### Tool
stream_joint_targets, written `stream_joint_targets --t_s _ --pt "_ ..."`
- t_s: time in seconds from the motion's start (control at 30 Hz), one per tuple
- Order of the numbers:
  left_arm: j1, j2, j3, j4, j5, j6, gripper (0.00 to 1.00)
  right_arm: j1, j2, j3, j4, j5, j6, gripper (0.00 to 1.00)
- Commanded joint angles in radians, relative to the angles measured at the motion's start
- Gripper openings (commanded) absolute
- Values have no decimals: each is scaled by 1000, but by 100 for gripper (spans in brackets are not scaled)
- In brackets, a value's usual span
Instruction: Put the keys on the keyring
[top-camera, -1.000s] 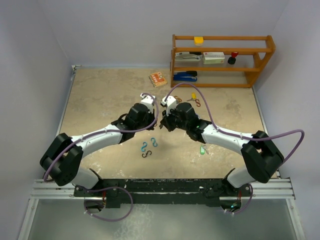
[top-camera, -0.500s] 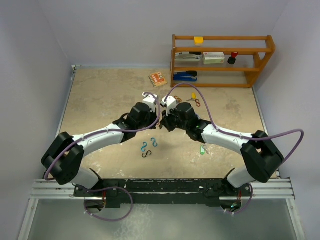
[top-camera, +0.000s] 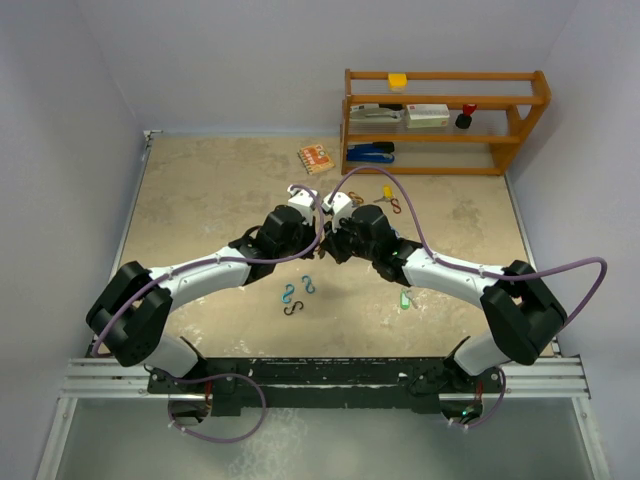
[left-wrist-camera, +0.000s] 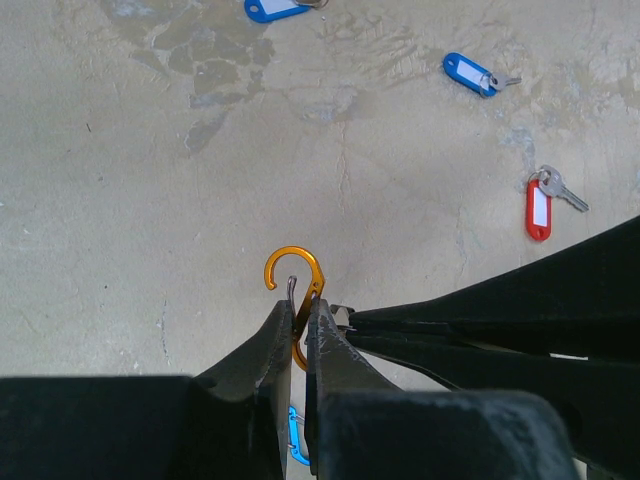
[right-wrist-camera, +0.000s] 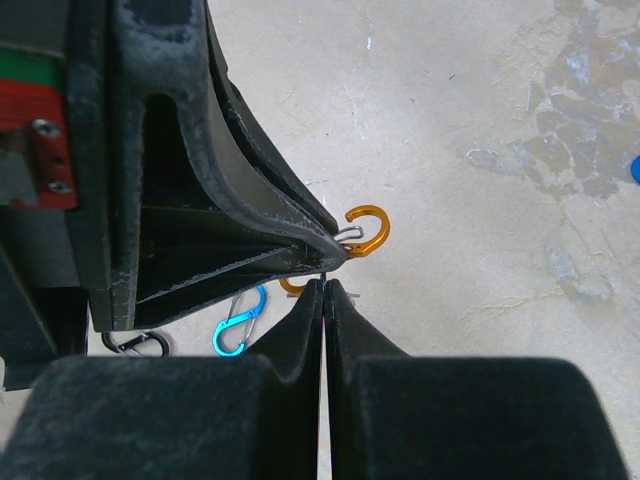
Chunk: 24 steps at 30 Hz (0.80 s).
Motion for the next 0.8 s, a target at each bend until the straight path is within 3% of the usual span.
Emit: stream_joint_targets --t_s 0.0,0.77 --pt "-7 2 43 47 -9 -14 0 5 -13 1 53 -38 -17 0" --pt "-7 14 67 73 -59 -62 0 14 -6 3 33 -43 -22 0"
